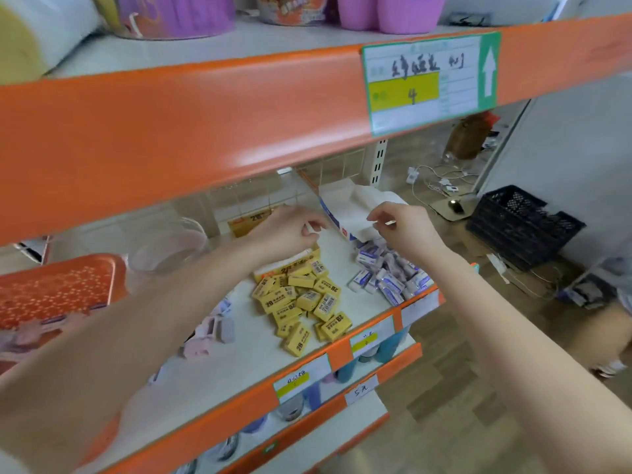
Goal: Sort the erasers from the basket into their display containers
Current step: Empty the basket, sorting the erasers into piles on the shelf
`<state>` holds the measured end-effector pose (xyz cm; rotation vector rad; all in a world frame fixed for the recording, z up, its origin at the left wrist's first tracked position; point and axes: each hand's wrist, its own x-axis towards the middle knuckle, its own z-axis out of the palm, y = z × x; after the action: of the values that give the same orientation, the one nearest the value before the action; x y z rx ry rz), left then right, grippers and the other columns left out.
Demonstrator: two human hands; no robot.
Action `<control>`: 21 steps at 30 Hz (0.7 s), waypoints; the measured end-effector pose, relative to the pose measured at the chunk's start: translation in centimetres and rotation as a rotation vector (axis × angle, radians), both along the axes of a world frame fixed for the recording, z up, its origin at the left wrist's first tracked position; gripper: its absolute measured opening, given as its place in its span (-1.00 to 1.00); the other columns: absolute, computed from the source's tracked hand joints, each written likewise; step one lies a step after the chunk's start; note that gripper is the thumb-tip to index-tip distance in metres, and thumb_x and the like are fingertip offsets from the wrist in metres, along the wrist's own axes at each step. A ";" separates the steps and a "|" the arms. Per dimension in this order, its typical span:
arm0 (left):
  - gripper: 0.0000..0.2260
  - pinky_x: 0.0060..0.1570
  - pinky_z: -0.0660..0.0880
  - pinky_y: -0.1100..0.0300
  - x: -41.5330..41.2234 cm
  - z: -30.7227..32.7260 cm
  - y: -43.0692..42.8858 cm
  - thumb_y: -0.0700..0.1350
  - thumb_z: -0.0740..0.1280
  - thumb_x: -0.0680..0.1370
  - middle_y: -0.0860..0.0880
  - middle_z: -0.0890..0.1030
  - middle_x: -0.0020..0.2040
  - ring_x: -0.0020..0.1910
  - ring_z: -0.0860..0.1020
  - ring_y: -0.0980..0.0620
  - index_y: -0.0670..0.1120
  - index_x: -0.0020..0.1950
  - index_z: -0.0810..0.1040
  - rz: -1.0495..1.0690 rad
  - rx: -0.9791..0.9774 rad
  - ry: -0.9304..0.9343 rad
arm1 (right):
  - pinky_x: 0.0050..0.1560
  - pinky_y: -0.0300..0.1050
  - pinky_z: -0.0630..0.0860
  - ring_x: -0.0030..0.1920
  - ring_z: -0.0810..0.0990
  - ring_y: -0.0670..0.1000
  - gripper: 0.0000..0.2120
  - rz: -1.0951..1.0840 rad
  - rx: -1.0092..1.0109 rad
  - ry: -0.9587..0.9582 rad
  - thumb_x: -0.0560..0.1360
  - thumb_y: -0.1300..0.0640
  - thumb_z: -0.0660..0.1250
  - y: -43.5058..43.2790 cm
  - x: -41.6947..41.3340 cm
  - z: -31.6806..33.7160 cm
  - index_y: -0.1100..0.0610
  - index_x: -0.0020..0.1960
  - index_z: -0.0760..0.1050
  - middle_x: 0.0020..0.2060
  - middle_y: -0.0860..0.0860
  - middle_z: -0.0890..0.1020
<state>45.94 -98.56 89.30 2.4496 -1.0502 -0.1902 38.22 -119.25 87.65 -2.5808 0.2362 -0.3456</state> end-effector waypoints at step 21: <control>-0.73 -0.07 0.37 0.33 -10.0 2.8 31.5 -0.24 0.32 0.48 0.04 0.55 0.03 -0.03 0.51 0.09 -0.06 0.16 0.59 0.886 -0.106 -0.174 | 0.07 -0.28 0.49 -0.10 0.59 -0.09 -0.82 0.911 0.101 -0.051 0.49 0.34 0.32 32.6 5.0 3.8 0.19 0.05 0.61 -0.06 0.05 0.67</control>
<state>35.94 -67.09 92.09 2.6065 0.0413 0.3582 43.25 -86.69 91.40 -2.2842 -0.8884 -0.0494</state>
